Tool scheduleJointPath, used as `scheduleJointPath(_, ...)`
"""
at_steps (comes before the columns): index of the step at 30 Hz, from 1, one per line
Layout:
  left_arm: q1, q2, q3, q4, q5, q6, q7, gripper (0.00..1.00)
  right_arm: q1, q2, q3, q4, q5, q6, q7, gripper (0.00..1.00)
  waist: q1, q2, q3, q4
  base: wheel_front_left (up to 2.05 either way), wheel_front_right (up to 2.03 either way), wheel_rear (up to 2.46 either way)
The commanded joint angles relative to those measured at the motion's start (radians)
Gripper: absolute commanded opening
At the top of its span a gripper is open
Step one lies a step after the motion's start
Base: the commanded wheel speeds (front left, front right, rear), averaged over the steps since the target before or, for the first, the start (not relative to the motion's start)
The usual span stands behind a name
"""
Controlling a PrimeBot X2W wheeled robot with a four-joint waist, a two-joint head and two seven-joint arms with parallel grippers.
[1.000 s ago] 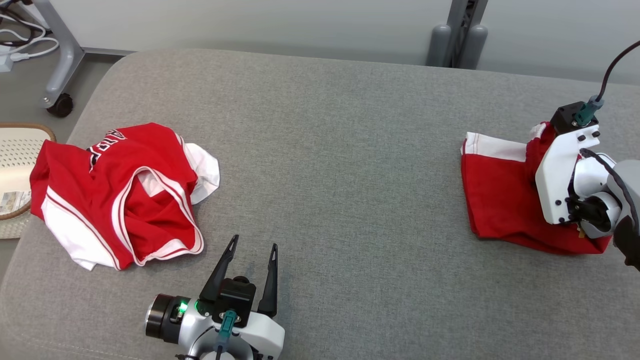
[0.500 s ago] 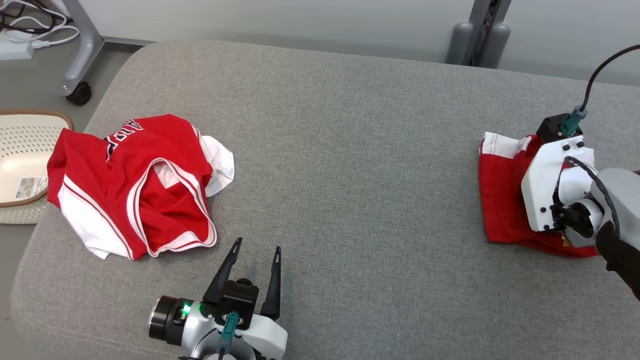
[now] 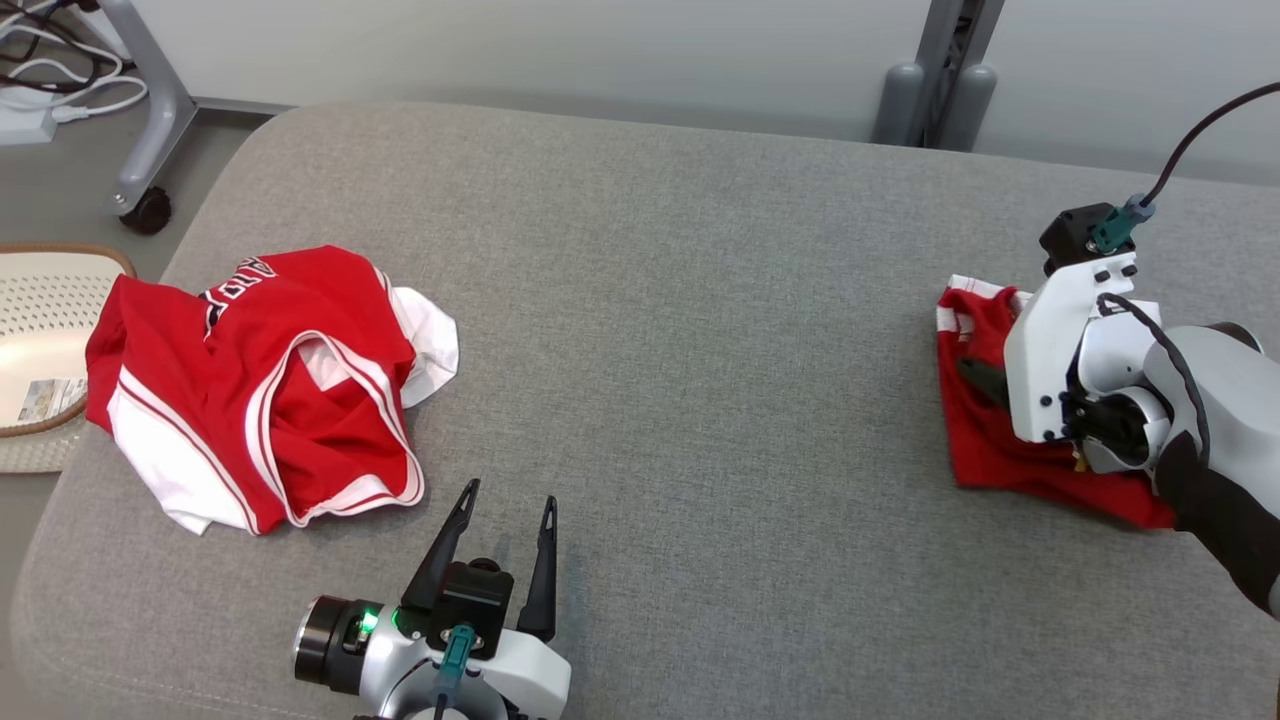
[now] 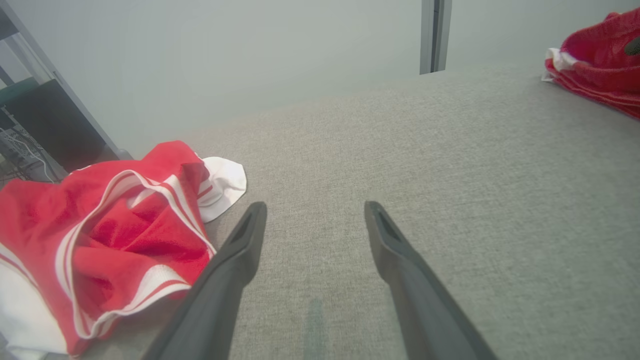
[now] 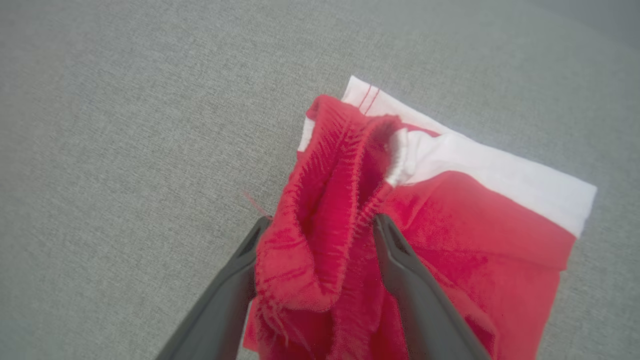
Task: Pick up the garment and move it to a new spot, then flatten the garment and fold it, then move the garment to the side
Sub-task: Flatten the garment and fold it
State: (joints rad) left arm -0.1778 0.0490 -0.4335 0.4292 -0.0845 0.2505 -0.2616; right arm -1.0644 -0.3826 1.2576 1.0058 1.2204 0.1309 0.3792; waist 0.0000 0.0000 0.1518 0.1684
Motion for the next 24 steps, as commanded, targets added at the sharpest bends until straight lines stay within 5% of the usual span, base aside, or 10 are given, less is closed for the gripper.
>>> scheduleJointPath(1, 0.002, 0.004, 0.007, 0.002, 0.005, 0.002, -0.004, 1.00, -0.006, 0.004, -0.010, -0.009, 0.015, 0.000, -0.017, 1.00, 0.0000, 0.0000, -0.009, -0.008, 0.00, 0.00, 0.00)
scheduleJointPath(14, 0.037, 0.005, 0.040, -0.011, 0.023, -0.009, -0.004, 1.00, -0.016, -0.018, -0.043, -0.055, 0.048, 0.000, -0.209, 1.00, 0.0000, 0.0000, -0.071, -0.063, 0.00, 0.00, 0.00)
scheduleJointPath(24, 0.075, 0.015, 0.088, -0.064, 0.030, -0.003, -0.004, 1.00, 0.037, -0.083, -0.072, -0.011, -0.035, 0.000, -0.602, 1.00, 0.0000, 0.0000, -0.112, -0.138, 0.00, 0.00, 0.00)
